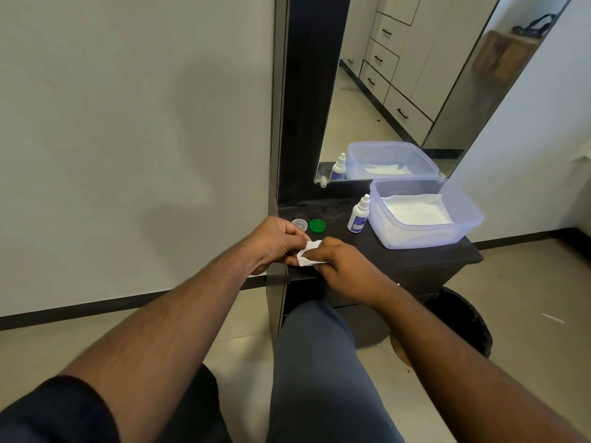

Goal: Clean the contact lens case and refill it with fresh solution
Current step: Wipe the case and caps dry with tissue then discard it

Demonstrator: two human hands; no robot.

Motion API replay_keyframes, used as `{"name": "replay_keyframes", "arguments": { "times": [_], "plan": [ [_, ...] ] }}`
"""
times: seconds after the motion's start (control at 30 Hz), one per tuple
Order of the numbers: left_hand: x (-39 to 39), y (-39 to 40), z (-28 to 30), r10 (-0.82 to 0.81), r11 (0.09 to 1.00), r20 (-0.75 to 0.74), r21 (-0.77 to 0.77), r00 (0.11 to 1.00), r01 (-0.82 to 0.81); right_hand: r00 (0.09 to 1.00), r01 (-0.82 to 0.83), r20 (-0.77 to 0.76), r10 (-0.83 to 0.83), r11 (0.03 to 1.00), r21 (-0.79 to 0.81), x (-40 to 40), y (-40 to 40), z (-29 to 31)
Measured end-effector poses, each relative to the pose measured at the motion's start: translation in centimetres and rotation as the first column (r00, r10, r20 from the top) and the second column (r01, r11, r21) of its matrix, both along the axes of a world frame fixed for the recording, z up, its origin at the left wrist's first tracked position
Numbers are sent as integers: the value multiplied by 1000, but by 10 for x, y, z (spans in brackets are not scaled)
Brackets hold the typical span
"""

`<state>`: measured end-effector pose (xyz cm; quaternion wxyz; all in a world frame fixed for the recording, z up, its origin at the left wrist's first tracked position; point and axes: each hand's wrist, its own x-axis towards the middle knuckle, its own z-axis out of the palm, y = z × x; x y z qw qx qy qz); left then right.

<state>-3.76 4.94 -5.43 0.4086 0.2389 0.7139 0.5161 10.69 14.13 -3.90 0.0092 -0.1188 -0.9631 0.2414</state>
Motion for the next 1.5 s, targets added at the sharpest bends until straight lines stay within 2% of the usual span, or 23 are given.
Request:
{"name": "replay_keyframes", "arguments": {
  "times": [0.17,0.33,0.47,0.6,0.73,0.9,0.97,1.07,1.17,1.27,1.37,1.5],
  "plan": [
    [-1,0,-2,13,1000,26,10,1000,-13,999,32,20,-34,993,116,-5,2,3],
    [-1,-1,-3,5,1000,14,19,1000,-5,999,-2,51,-2,996,90,-4,3,6],
    [-2,-1,-3,7,1000,11,16,1000,-8,998,-7,55,-5,979,206,-7,-3,6],
    [-1,-2,-2,-6,1000,17,24,1000,5,997,-21,77,14,995,95,-6,2,8],
    [-1,-1,-2,7,1000,19,21,1000,-7,996,-33,89,19,985,168,-9,3,9],
    [-1,-2,-4,-8,999,9,31,1000,7,994,-62,89,57,996,59,-5,8,11],
    [-1,-1,-4,-4,1000,9,21,1000,4,992,-92,96,76,980,175,-5,11,12],
    [-2,-2,-3,-16,1000,5,22,1000,16,978,-209,83,192,895,393,-6,4,13],
    [-1,-3,-3,-18,999,24,43,1000,17,939,-340,137,317,776,531,-3,8,18],
    [0,-3,-2,-14,999,26,45,1000,13,915,-396,199,350,685,612,-1,15,23],
    [1,-3,-2,-5,999,22,46,1000,4,947,-314,149,284,731,606,1,12,19],
    [4,-3,-2,31,999,-9,40,999,-30,991,-123,28,127,836,535,9,-10,4]
  ]
}}
